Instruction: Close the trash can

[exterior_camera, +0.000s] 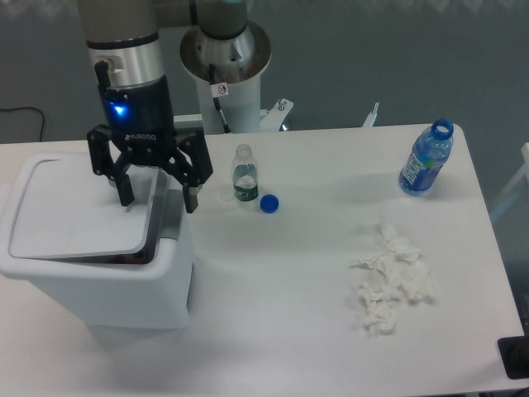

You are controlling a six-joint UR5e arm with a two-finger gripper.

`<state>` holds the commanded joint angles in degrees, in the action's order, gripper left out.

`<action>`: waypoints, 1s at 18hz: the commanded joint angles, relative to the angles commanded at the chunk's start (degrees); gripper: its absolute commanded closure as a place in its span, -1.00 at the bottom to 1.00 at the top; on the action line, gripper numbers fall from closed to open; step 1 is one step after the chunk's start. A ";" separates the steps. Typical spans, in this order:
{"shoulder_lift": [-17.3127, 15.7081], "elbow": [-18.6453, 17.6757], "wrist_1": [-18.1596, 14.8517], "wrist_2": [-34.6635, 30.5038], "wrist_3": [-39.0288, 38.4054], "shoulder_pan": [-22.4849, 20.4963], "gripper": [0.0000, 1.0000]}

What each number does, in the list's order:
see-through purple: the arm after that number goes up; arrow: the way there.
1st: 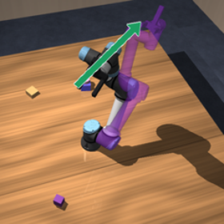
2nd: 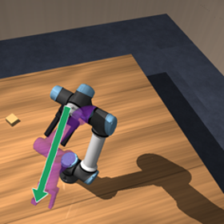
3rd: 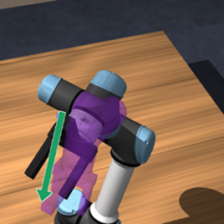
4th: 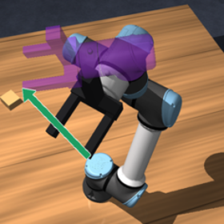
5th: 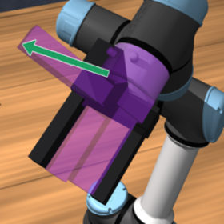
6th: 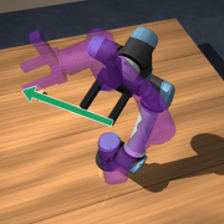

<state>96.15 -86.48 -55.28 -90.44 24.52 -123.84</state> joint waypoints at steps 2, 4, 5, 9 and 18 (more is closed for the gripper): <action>0.09 0.00 0.00 0.09 0.00 -0.18 -1.00; 0.26 -0.09 0.09 0.00 0.09 -0.27 -1.00; 0.44 -0.09 0.09 0.00 0.09 -0.35 -1.00; 0.70 -0.18 0.26 0.00 0.09 -0.44 -1.00; 1.76 -0.26 0.79 0.00 0.09 -0.88 -1.00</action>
<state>97.91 -86.75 -54.49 -90.44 24.61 -124.72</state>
